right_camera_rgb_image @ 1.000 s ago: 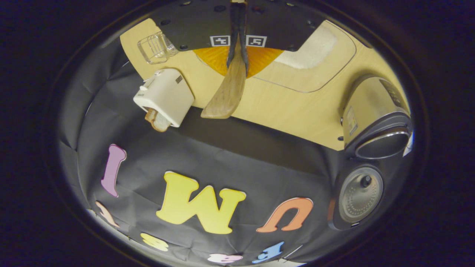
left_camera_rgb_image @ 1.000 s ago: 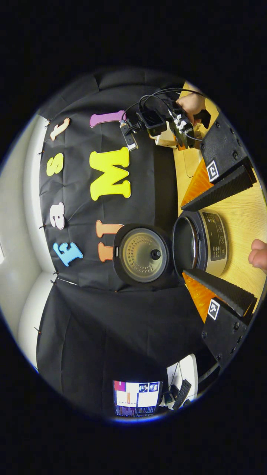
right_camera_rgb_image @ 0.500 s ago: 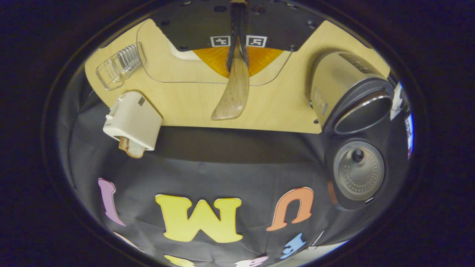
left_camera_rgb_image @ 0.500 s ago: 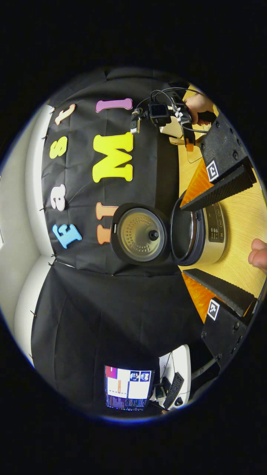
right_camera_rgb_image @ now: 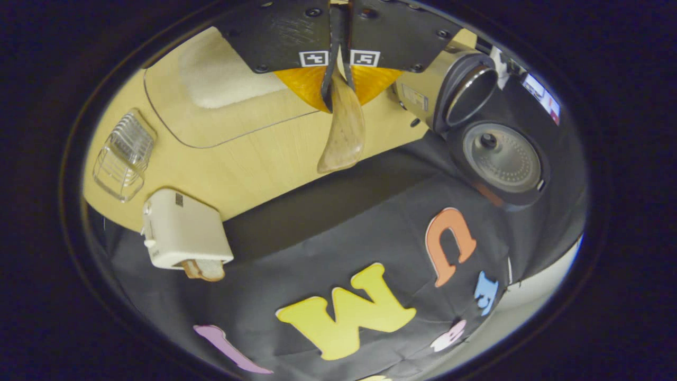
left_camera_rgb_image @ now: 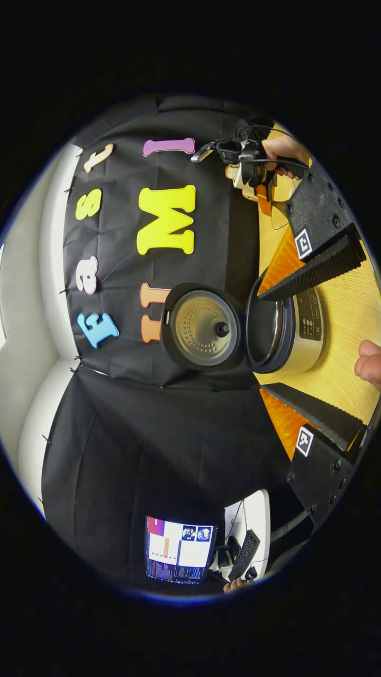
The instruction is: Close the left gripper, press the button to open the rice cooker; take a wooden spoon from the chopstick holder with the right hand, scoop a spoonful of rice and pour it into the rice cooker, then put the wooden spoon back into the chopstick holder.
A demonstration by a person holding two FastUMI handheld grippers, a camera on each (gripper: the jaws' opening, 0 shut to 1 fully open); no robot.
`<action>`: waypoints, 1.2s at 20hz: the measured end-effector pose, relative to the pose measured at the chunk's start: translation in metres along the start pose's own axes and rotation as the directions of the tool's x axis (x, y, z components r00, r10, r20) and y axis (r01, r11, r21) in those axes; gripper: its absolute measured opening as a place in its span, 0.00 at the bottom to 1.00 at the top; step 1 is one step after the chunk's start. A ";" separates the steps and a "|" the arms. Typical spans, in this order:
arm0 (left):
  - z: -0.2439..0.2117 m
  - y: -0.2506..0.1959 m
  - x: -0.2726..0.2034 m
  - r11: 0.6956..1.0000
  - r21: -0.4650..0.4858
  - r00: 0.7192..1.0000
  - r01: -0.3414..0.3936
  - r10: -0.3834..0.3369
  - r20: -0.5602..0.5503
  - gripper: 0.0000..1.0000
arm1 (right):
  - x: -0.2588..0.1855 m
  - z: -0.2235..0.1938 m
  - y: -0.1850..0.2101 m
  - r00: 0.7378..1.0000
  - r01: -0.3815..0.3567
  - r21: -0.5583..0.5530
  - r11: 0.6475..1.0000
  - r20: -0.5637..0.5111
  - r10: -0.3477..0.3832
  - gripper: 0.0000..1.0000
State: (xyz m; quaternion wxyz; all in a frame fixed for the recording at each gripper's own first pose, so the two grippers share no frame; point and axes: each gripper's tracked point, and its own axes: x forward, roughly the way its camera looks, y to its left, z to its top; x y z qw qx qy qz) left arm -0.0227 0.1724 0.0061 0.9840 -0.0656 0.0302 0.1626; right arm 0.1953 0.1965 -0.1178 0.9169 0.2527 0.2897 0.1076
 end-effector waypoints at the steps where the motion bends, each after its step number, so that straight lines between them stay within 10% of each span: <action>1: -0.001 0.000 0.000 1.000 0.001 1.000 -0.002 0.002 -0.003 0.98 | 0.000 0.001 -0.004 1.000 -0.011 0.042 0.999 -0.002 0.011 0.00; 7: -0.006 -0.005 0.002 1.000 0.014 1.000 0.004 -0.004 -0.009 0.98 | -0.008 0.014 -0.016 0.997 -0.079 0.254 0.964 0.021 0.076 0.00; 24: -0.009 -0.017 0.005 1.000 0.013 1.000 0.017 -0.017 0.010 0.98 | -0.044 0.060 -0.032 0.981 -0.184 0.420 0.889 0.139 0.137 0.01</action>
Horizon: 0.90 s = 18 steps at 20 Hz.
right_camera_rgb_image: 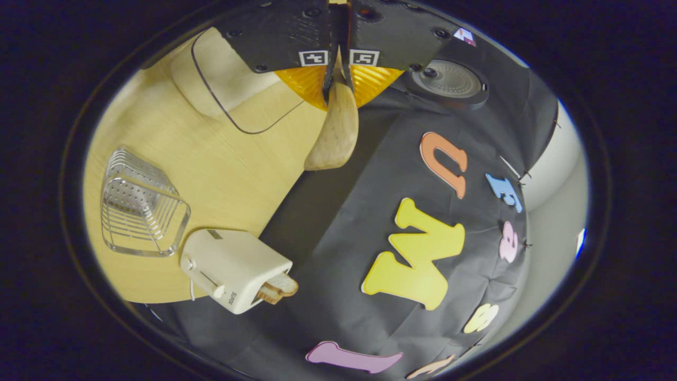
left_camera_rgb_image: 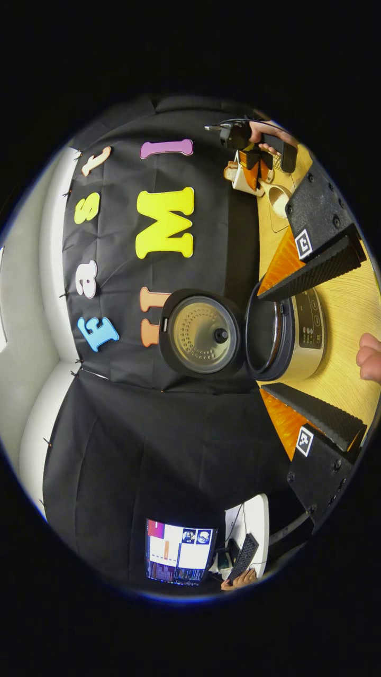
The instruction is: Close the left gripper, press the button to open the rice cooker; take a wooden spoon from the chopstick holder with the right hand, scoop a spoonful of rice and pour it into the rice cooker, then put the wooden spoon back into the chopstick holder.
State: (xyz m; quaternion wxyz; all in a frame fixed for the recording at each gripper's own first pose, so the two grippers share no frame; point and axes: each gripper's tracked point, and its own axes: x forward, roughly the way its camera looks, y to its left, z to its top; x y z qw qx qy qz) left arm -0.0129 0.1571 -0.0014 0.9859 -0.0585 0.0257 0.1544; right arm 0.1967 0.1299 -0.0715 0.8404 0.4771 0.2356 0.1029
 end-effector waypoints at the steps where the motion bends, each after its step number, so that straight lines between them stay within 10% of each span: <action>1: -0.001 0.000 0.001 1.000 0.002 1.000 -0.001 0.001 0.000 0.98 | 0.000 0.000 0.008 1.000 -0.014 0.008 1.000 -0.003 0.014 0.00; 10: 0.004 0.014 -0.002 1.000 0.000 1.000 -0.025 0.025 0.006 0.98 | 0.014 -0.022 0.076 0.987 -0.120 0.169 0.978 -0.088 0.136 0.00; 18: 0.017 0.051 -0.004 0.995 -0.014 0.995 -0.094 0.094 0.041 0.98 | 0.062 -0.098 0.175 0.957 -0.201 0.076 0.977 -0.197 0.212 0.00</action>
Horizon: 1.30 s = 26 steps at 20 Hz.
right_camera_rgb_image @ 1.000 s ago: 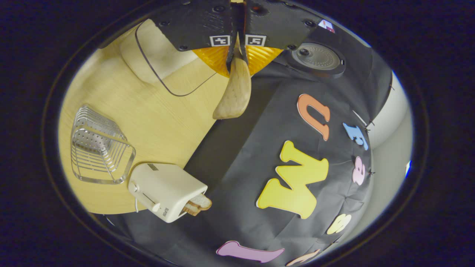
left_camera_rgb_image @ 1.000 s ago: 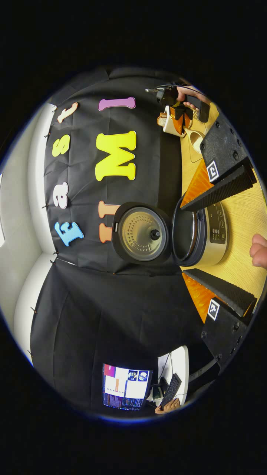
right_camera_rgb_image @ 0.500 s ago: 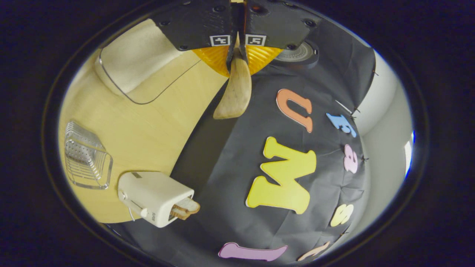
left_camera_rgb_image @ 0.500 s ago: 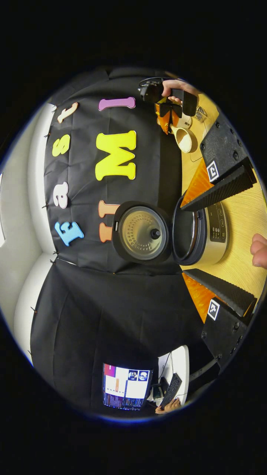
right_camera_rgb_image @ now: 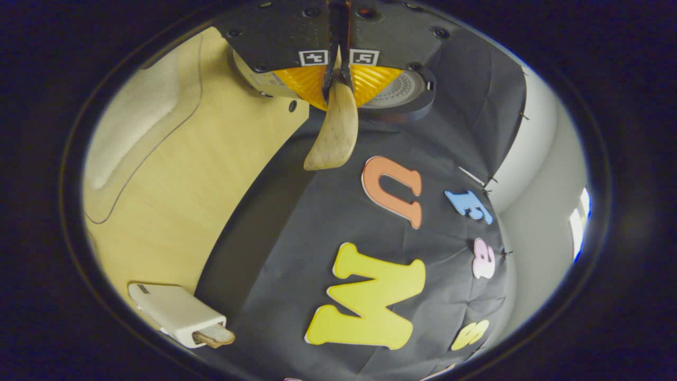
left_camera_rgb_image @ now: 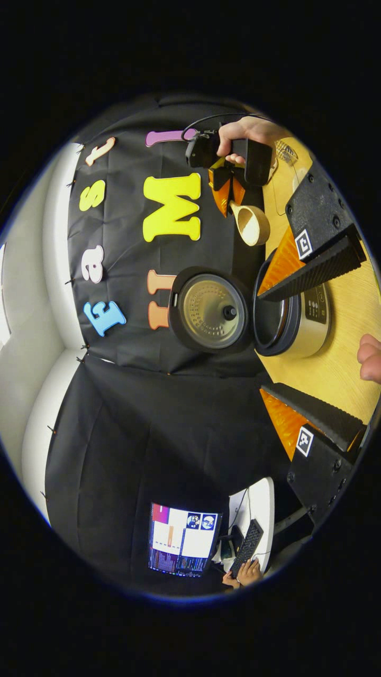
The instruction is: Close the left gripper, press the button to open the rice cooker; take a wooden spoon from the chopstick holder with the right hand, scoop a spoonful of rice and pour it into the rice cooker, then put the wooden spoon back into the chopstick holder.
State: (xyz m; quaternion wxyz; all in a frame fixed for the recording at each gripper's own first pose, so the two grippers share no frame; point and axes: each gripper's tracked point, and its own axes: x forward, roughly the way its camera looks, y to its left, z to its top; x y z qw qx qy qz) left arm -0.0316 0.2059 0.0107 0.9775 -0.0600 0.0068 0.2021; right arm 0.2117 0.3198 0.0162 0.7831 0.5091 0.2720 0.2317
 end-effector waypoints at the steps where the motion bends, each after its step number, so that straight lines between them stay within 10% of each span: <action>1: -0.001 0.005 0.001 1.000 -0.003 1.000 -0.009 0.009 -0.001 0.98 | 0.012 -0.010 0.011 1.000 -0.010 -0.021 1.000 -0.008 0.010 0.00; 12: 0.004 0.053 0.004 0.995 -0.003 0.995 -0.100 0.100 0.013 0.98 | 0.090 -0.072 0.047 0.999 0.039 -0.421 0.906 0.024 -0.031 0.00; 20: 0.000 0.062 0.006 0.994 -0.005 0.994 -0.107 0.107 0.002 0.98 | 0.106 -0.083 0.052 0.994 0.097 -0.644 0.759 0.096 -0.046 0.00; 26: -0.001 0.068 0.007 0.993 -0.023 0.994 -0.113 0.113 -0.001 0.98 | 0.100 -0.095 0.065 0.988 0.123 -0.814 0.567 0.154 0.007 0.00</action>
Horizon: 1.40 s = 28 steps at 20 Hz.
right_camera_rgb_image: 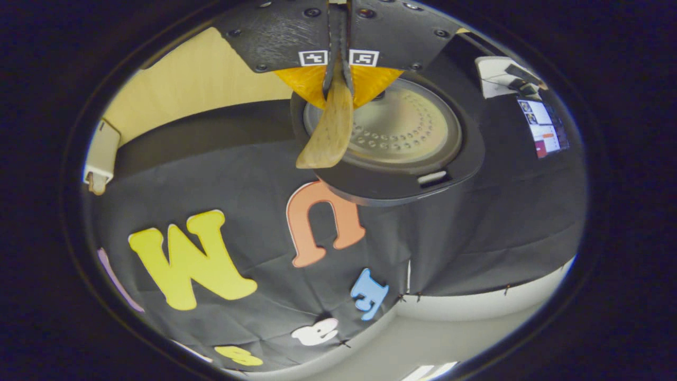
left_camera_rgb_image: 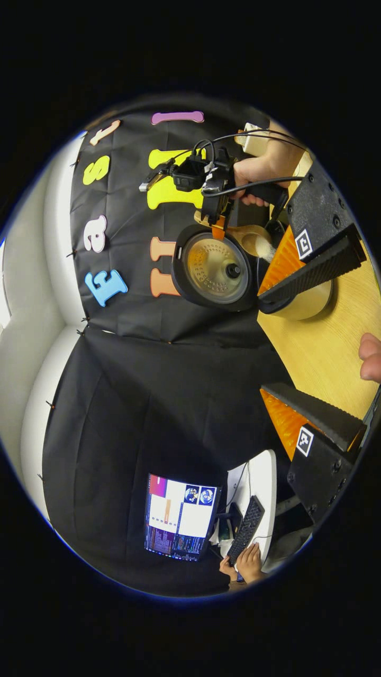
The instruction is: Close the left gripper, press the button to open the rice cooker; take a wooden spoon from the chopstick holder with the right hand, scoop a spoonful of rice and pour it into the rice cooker, then put the wooden spoon back into the chopstick holder.
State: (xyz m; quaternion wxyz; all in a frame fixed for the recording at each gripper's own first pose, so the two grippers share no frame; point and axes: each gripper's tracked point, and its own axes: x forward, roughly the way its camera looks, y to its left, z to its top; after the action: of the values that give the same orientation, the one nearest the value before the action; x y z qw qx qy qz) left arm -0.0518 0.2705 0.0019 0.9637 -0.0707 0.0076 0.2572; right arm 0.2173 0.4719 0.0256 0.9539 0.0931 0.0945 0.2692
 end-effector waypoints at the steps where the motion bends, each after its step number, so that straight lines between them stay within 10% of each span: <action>1: 0.001 0.000 0.000 1.000 -0.001 1.000 -0.002 0.002 0.001 0.98 | -0.001 0.002 0.005 1.000 0.002 -0.038 0.999 0.014 -0.001 0.00; 12: -0.002 -0.009 0.001 1.000 -0.010 1.000 0.024 -0.024 -0.009 0.98 | -0.009 0.016 0.021 0.990 0.059 -0.373 0.926 0.138 -0.007 0.00; 28: -0.004 -0.018 -0.003 0.999 0.006 0.999 0.045 -0.045 -0.013 0.98 | -0.017 0.017 0.009 0.995 0.033 -0.262 0.965 0.101 -0.007 0.00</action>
State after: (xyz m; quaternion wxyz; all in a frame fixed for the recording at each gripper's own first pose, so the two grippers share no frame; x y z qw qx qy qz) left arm -0.0451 0.2533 0.0002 0.9694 -0.0694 0.0130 0.2350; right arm 0.2025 0.4679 0.0459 0.9640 -0.0219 0.0112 0.2648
